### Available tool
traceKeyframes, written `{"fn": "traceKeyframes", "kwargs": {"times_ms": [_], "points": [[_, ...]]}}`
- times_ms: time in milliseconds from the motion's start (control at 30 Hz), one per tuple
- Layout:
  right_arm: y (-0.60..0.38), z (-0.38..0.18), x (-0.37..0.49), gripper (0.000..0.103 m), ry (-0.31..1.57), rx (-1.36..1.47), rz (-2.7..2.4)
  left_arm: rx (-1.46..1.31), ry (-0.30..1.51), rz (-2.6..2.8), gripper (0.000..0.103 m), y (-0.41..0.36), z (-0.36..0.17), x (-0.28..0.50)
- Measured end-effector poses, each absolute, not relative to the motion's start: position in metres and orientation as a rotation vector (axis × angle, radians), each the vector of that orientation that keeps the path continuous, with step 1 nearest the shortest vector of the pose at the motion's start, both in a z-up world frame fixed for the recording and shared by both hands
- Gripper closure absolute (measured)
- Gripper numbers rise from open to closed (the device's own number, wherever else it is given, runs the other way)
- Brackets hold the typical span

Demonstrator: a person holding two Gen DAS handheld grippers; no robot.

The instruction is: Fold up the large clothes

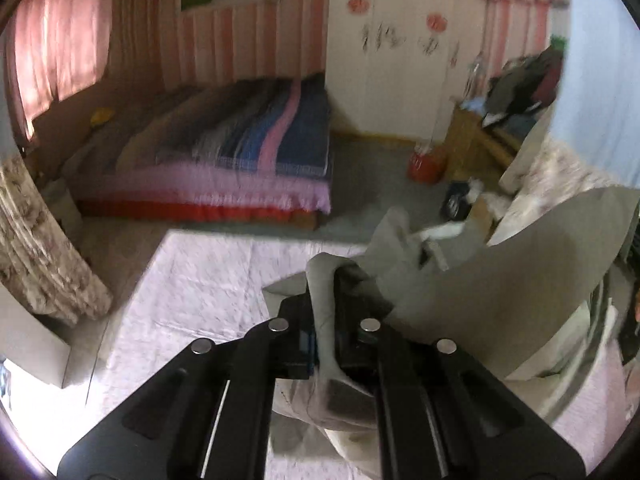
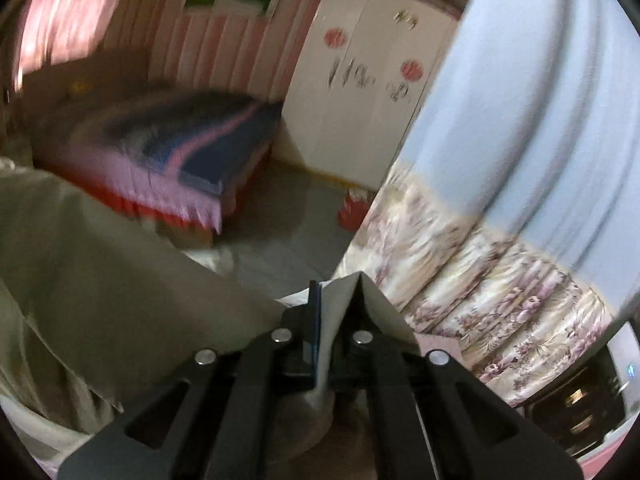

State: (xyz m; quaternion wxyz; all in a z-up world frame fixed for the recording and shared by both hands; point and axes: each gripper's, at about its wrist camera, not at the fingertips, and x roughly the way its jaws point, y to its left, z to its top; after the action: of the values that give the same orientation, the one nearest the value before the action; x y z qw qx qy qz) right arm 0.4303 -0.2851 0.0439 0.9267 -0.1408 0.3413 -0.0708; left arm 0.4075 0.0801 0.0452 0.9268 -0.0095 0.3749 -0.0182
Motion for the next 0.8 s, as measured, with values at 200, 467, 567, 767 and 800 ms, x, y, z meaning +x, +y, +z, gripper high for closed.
{"fn": "traceKeyframes", "kwargs": {"times_ms": [200, 467, 567, 767, 800], "points": [[-0.304, -0.049, 0.476, 0.101, 0.985, -0.242, -0.075, -0.038, 1.0, -0.047, 0.096, 0.083, -0.049, 0.476], [-0.309, 0.007, 0.437, 0.025, 0.89, -0.187, 0.037, 0.083, 0.98, 0.04, 0.027, 0.075, -0.024, 0.479], [-0.311, 0.053, 0.404, 0.019, 0.762, -0.221, 0.065, 0.117, 0.833, 0.057, 0.009, 0.08, 0.016, 0.46], [-0.299, 0.057, 0.35, 0.013, 0.678, -0.315, 0.182, 0.052, 0.759, -0.033, 0.003, 0.104, 0.049, 0.413], [-0.292, 0.044, 0.348, 0.013, 0.713, -0.351, 0.197, 0.059, 0.76, -0.03, 0.003, 0.107, 0.044, 0.404]]}}
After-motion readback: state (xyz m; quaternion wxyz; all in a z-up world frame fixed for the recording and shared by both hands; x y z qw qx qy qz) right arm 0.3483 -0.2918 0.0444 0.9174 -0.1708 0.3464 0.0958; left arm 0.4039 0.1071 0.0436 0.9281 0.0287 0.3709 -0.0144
